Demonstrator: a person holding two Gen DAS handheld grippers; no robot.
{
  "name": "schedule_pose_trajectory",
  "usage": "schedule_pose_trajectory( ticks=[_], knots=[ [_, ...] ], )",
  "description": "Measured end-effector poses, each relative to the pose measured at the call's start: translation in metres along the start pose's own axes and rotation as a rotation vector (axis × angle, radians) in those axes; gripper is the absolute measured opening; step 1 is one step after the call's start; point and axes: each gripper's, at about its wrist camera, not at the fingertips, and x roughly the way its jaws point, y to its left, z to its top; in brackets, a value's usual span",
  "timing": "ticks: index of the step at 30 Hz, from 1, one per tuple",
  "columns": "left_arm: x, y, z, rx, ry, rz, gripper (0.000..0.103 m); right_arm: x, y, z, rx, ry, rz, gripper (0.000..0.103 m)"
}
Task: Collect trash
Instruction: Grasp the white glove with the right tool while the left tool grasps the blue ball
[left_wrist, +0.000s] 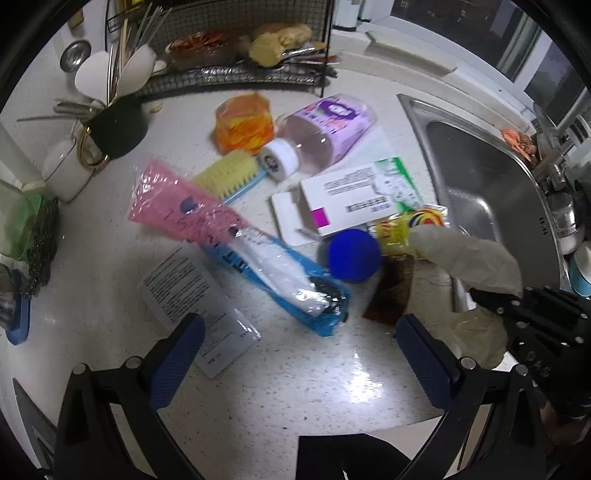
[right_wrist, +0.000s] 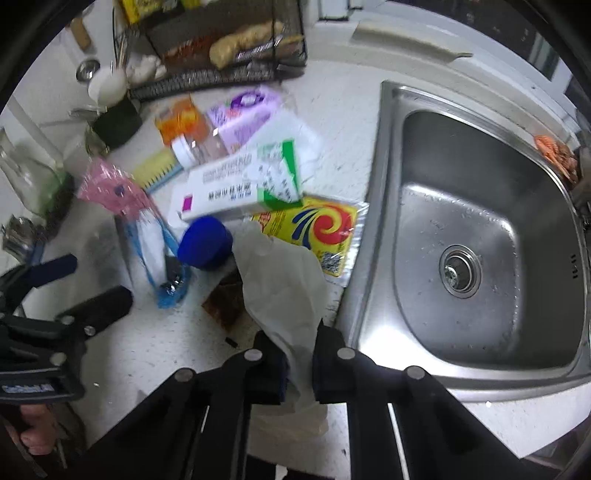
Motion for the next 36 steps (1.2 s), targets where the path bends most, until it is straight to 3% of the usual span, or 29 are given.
schedule_pose_trajectory(
  ticks=[7, 16, 21, 30, 32, 36],
  knots=[
    [0.001, -0.015, 0.011, 0.028, 0.016, -0.034, 0.103, -0.029, -0.007, 0.002, 0.078, -0.04, -0.085, 0.009],
    [0.049, -0.021, 0.032, 0.074, 0.088, -0.009, 0.103, -0.005, -0.03, 0.011, 0.149, -0.03, -0.079, 0.009],
    [0.073, -0.015, 0.042, 0.067, 0.117, -0.044, 0.103, 0.004, -0.034, 0.018, 0.151, -0.017, -0.088, 0.009],
    [0.094, -0.023, 0.054, 0.134, 0.136, -0.021, 0.096, 0.01, -0.037, 0.021, 0.162, 0.005, -0.075, 0.009],
    [0.1, -0.025, 0.058, 0.144, 0.152, -0.023, 0.088, 0.01, -0.038, 0.022, 0.161, 0.006, -0.078, 0.009],
    [0.104, -0.032, 0.056, 0.182, 0.161, -0.008, 0.086, 0.01, -0.039, 0.024, 0.164, 0.004, -0.075, 0.009]
  ],
)
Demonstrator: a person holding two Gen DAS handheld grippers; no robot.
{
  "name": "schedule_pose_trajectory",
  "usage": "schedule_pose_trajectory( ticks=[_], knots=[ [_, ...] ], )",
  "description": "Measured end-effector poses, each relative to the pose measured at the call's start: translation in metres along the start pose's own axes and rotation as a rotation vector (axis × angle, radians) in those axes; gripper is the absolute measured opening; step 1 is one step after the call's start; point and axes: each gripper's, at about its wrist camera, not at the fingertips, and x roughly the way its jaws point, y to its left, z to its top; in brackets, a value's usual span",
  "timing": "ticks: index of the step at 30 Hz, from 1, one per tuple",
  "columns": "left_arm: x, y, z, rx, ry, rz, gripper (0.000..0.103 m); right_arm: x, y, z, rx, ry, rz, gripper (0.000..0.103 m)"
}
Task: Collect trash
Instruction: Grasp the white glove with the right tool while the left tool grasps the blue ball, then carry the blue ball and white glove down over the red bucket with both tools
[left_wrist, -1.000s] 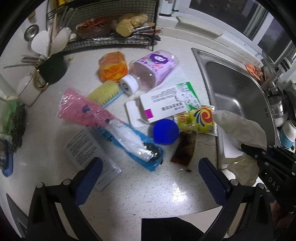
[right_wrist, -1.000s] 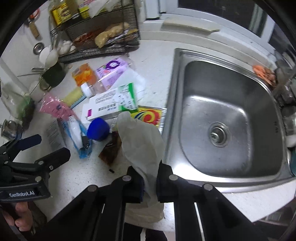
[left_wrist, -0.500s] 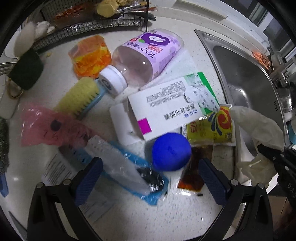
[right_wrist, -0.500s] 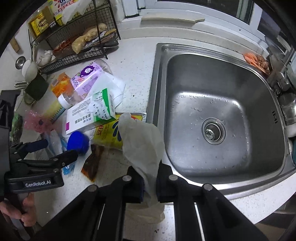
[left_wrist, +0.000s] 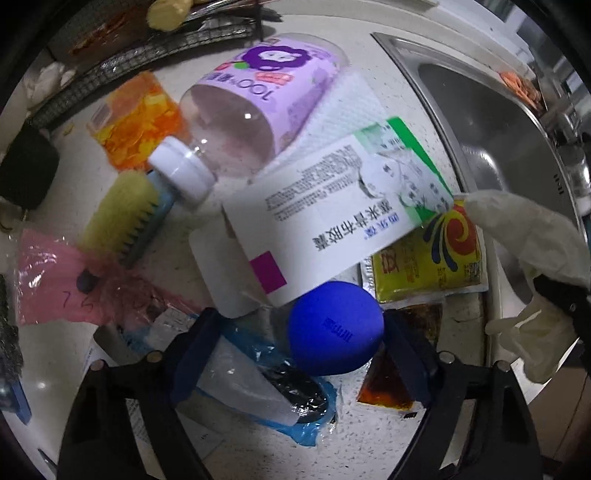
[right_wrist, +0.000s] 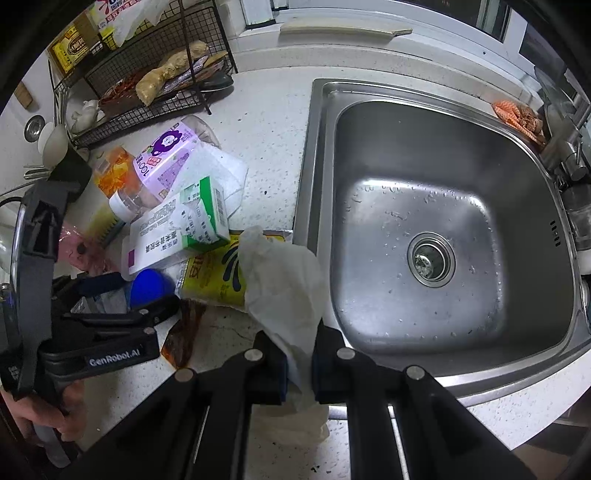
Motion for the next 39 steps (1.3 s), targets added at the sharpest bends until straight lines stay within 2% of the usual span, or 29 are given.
schedule_pose_trajectory(
  ticks=[3, 5, 8, 12, 21, 28, 33, 39],
  knots=[
    [-0.003, -0.005, -0.003, 0.012, -0.007, 0.012, 0.071, -0.001, 0.0, -0.001, 0.002, -0.001, -0.002, 0.009],
    [-0.008, -0.007, -0.004, 0.004, -0.018, -0.014, 0.043, -0.002, 0.0, -0.001, 0.006, -0.002, 0.0, 0.009],
    [-0.011, -0.006, -0.006, -0.023, -0.014, -0.049, 0.043, -0.007, 0.001, -0.001, 0.001, -0.016, 0.003, 0.009],
    [-0.027, 0.0, -0.011, -0.043, -0.051, -0.044, 0.043, -0.015, 0.006, -0.001, -0.017, -0.036, 0.019, 0.009],
    [-0.098, -0.007, -0.026, -0.062, -0.178, -0.071, 0.043, -0.052, 0.014, -0.008, -0.048, -0.103, 0.037, 0.009],
    [-0.146, -0.021, -0.057, -0.043, -0.243, -0.058, 0.043, -0.097, 0.005, -0.026, -0.047, -0.176, 0.042, 0.009],
    [-0.169, -0.063, -0.075, -0.011, -0.291, -0.041, 0.043, -0.126, -0.012, -0.049, -0.038, -0.219, 0.032, 0.009],
    [-0.198, -0.117, -0.115, -0.003, -0.337, -0.021, 0.043, -0.156, -0.037, -0.084, -0.043, -0.254, 0.032, 0.009]
  ],
)
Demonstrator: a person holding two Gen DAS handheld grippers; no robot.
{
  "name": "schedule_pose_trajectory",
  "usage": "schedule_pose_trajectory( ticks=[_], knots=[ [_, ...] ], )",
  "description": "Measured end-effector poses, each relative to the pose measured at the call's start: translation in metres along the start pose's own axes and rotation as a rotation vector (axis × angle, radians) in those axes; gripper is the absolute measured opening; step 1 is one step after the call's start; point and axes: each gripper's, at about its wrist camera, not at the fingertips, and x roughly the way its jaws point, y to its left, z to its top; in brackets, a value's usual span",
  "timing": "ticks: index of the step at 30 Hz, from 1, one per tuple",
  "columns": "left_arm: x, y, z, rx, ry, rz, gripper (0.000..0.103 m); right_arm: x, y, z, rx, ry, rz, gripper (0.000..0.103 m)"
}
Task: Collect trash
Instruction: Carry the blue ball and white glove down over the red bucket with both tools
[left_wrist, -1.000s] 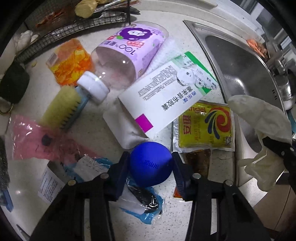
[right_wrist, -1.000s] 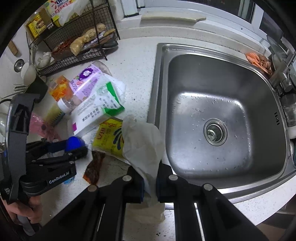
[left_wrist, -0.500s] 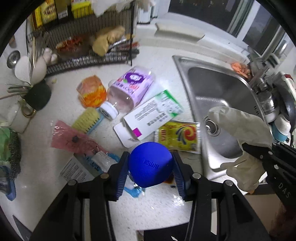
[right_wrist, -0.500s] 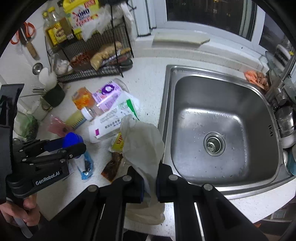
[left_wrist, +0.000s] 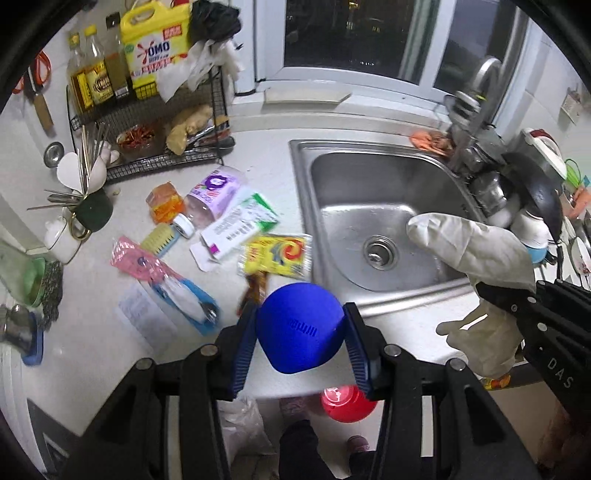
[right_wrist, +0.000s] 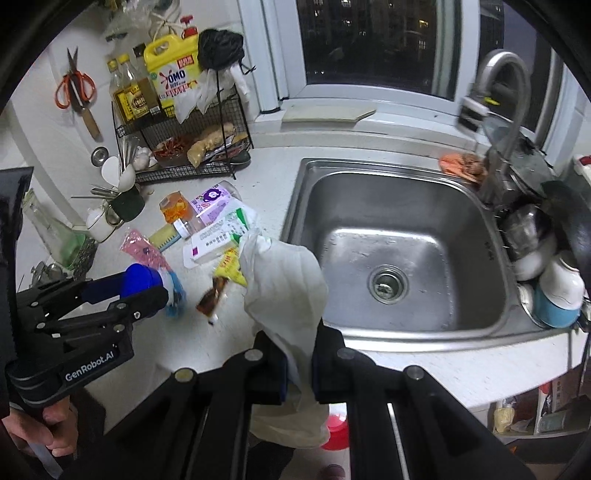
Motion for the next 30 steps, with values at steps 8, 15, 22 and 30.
schedule_pose_trajectory(
  ticks=[8, 15, 22, 30],
  knots=[
    [-0.033, -0.085, -0.054, 0.001, -0.007, -0.005, 0.043, -0.053, -0.049, -0.058, 0.0, -0.021, 0.009, 0.009],
    [-0.04, -0.137, -0.09, -0.002, 0.029, -0.013, 0.043, -0.083, -0.083, -0.1, 0.018, -0.016, 0.006, 0.009],
    [-0.033, -0.161, -0.111, 0.015, 0.085, -0.016, 0.043, -0.087, -0.1, -0.127, 0.06, 0.029, 0.005, 0.009],
    [0.01, -0.164, -0.136, 0.033, 0.178, -0.045, 0.043, -0.061, -0.11, -0.155, 0.096, 0.096, 0.004, 0.009]
  ],
)
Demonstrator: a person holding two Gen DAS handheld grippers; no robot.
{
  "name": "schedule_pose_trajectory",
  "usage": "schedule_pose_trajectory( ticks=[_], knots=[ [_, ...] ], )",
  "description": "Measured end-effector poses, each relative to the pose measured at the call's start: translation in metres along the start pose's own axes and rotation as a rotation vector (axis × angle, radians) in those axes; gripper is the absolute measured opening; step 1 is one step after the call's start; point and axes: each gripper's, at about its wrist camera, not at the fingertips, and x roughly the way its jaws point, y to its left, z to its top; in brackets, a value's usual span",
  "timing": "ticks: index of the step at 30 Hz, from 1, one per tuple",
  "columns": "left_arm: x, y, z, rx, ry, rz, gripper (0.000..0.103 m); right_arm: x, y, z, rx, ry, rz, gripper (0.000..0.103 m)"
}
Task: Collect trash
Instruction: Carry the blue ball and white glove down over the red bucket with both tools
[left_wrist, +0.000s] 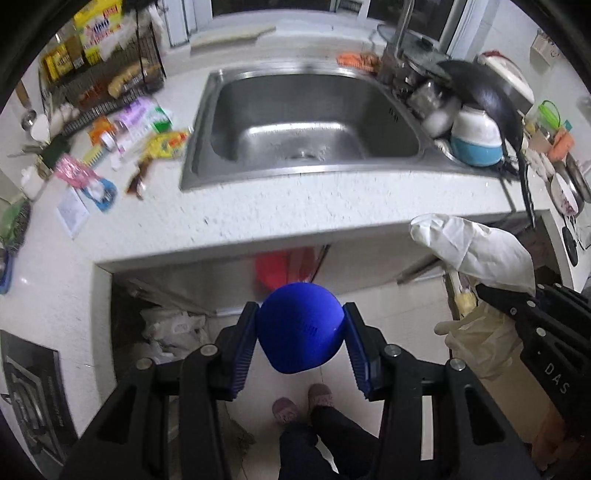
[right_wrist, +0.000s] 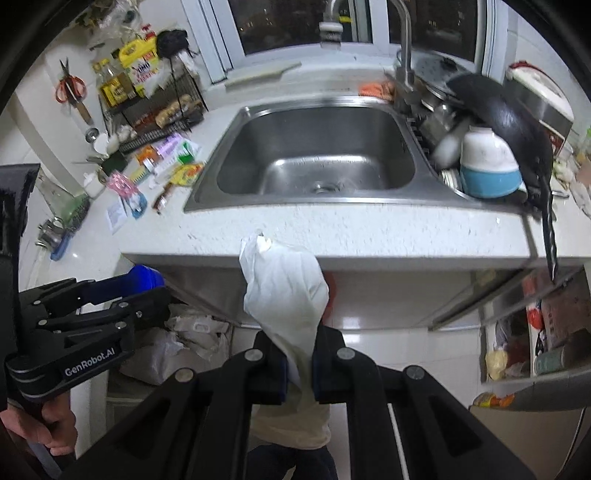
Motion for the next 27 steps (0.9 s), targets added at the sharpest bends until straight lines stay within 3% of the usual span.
schedule_pose_trajectory(
  ticks=[7, 10, 14, 22, 27],
  knots=[
    [0.083, 0.015, -0.025, -0.012, 0.074, -0.015, 0.043, 0.07, -0.004, -0.027, 0.007, 0.09, -0.012, 0.009],
    [0.134, 0.02, -0.039, -0.017, 0.102, 0.01, 0.043, 0.111, -0.01, -0.044, 0.014, 0.128, -0.017, 0.009],
    [0.215, 0.029, -0.06, -0.048, 0.148, -0.026, 0.043, 0.177, -0.02, -0.068, 0.019, 0.188, -0.046, 0.009],
    [0.367, 0.028, -0.1, -0.015, 0.199, -0.071, 0.043, 0.304, -0.052, -0.118, 0.016, 0.209, -0.036, 0.009],
    [0.436, 0.032, -0.12, -0.006, 0.237, -0.097, 0.043, 0.373, -0.071, -0.149, 0.003, 0.238, -0.044, 0.009]
  ],
)
